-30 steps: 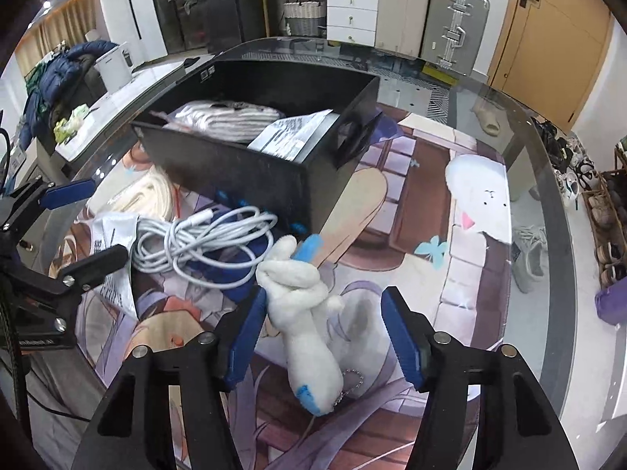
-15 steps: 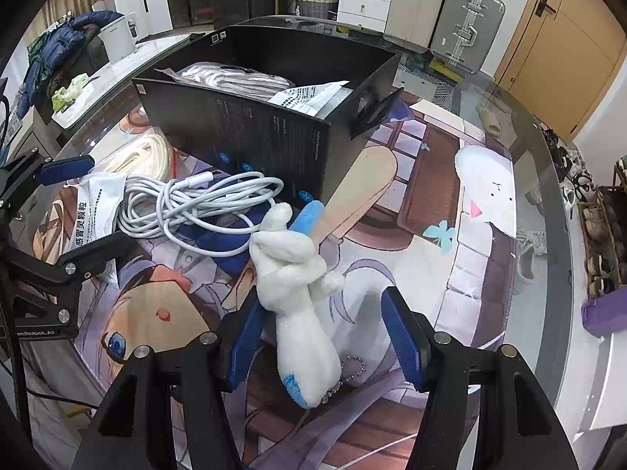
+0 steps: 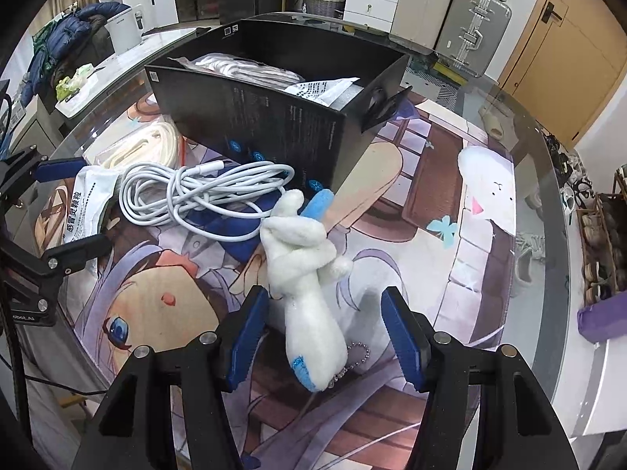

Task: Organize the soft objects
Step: 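Grasp white plush toy with right tool while left tool grasps white sachet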

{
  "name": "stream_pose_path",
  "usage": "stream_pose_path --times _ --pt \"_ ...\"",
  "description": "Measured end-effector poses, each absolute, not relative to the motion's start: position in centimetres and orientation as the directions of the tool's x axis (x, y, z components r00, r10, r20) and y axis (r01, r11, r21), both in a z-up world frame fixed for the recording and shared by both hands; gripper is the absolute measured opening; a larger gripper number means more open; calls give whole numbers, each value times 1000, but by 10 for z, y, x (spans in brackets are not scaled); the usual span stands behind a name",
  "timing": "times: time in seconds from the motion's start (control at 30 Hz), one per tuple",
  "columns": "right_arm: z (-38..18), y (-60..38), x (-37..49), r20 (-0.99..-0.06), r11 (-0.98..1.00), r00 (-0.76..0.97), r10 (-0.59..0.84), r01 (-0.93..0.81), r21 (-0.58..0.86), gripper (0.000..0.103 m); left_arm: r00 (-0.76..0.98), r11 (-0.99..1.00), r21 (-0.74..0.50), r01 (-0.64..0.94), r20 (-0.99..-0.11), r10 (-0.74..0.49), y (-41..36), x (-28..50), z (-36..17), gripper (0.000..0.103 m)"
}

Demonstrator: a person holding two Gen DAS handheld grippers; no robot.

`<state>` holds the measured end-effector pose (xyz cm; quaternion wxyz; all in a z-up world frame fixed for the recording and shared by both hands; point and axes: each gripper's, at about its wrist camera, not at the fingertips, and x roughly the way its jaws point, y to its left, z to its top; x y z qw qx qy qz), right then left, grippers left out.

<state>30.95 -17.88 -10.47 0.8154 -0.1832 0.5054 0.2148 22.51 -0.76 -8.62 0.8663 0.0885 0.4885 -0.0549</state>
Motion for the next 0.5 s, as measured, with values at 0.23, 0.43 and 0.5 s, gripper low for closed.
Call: stream_pose_path --times 0.23,0.43,0.5 --pt "-105 -178 310 -903 842 395 168 -534 -77 61 517 971 84 225 -855 -46 -12 225 -83 79" --pt "-105 -178 310 -903 842 395 168 -535 -77 61 525 968 75 238 -849 -63 -9 222 -69 86" --pt "-105 -177 310 -903 842 395 168 -534 -76 61 512 977 53 205 -857 -61 -3 223 -68 87"
